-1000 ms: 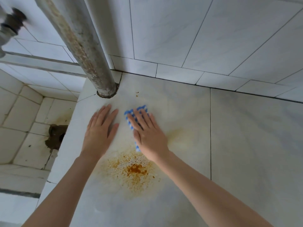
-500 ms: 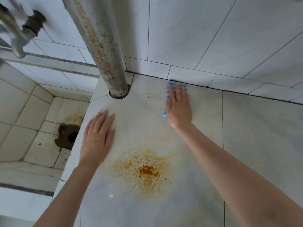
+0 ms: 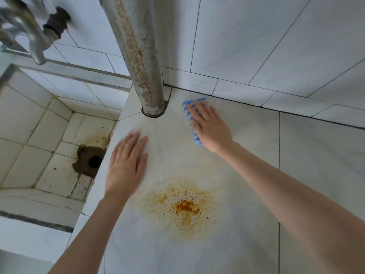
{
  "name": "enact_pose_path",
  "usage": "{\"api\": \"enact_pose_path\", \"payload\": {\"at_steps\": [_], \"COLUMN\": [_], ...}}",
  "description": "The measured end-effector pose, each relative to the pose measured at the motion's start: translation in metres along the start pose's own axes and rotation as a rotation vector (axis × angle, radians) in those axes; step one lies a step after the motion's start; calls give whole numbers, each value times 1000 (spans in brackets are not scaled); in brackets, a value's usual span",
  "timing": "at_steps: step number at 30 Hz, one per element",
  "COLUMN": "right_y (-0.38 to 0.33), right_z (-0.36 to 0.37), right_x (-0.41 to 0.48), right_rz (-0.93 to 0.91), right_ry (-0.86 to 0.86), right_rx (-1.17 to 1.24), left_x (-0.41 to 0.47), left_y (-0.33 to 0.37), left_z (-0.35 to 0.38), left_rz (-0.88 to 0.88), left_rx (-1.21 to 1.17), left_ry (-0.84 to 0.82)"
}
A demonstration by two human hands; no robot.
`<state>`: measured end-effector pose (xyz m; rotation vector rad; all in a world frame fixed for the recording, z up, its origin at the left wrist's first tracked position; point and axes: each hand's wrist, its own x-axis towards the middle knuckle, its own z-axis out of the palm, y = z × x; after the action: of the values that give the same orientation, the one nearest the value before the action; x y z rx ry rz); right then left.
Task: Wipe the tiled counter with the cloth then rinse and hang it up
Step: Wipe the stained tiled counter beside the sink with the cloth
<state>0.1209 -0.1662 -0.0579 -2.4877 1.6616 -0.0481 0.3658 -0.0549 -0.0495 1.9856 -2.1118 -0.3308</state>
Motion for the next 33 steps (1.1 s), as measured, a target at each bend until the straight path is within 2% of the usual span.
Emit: {"api": "enact_pose_path", "payload": {"at_steps": [2,10,14,17,20,22,28,31,33], "right_y": [-3,-40,-56,-68,-54,-30,28,-1,-46], "right_z": [2,1,11,15,15,11,4,19,23], "right_x": [14,57,17,-31,-83,-112,-183,-190,-182], "right_rz": [96,-48,-105,-199,-297,-234,284,368,368], "right_ry": [16,-22,61,26,-13,-7,-16,15,17], "right_rx": [-6,-90,-68,-13,-56,-97,-70,-143,-95], "left_x": [0,1,0,0,0,-8,-81,-118,-136], "left_y": [0,-3,-2,-4,-7,-7,-16,-23,-28], "left_z": [0,3,3,2,-4,-10,-17,-16,-15], "left_rz": [-4,8,6,17,51,9,-76,-15,21], "left_rx": [6,-3,-4,-25,-97,-191,-311,-231,-169], "left_ry": [2,28,30,8,-12,5,-15,-13,-18]}}
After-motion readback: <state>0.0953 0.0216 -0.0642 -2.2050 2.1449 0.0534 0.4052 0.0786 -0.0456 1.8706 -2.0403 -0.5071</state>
